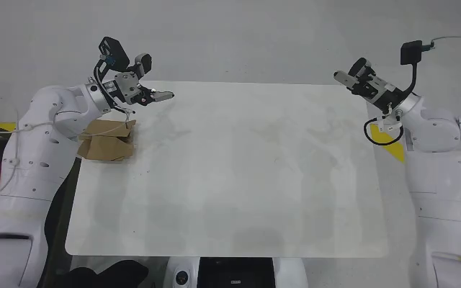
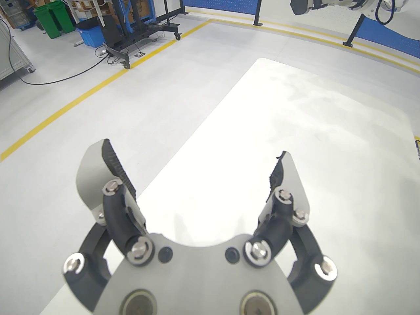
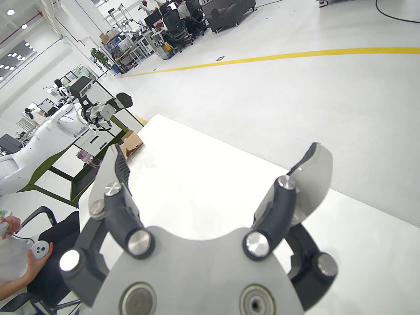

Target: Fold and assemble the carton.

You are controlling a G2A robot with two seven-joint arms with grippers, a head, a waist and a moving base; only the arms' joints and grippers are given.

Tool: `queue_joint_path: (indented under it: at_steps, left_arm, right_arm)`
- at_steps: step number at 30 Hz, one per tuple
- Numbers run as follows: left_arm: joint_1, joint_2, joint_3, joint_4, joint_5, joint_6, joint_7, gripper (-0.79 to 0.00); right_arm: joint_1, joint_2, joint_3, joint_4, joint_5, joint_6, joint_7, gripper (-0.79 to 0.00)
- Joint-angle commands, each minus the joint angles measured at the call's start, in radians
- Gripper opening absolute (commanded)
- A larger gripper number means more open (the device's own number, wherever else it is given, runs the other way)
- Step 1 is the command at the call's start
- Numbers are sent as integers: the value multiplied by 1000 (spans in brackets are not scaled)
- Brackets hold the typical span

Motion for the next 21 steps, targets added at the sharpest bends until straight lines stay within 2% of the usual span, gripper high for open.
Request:
queue_joint_path:
  at_steps: [1,15,19,21]
  left_arm:
    - [0,0,0,0,0,0,0,0]
    - [9,0,-3,-1,-17,11,0,0]
    - [22,2,-17,10,-154,-3,-71,0]
    - [19,3,-18,27,-269,-1,-152,0]
  right_arm:
    - [0,0,0,0,0,0,0,0]
    - [0,0,0,0,0,0,0,0]
    - [0,0,0,0,0,0,0,0]
    - [0,0,0,0,0,0,0,0]
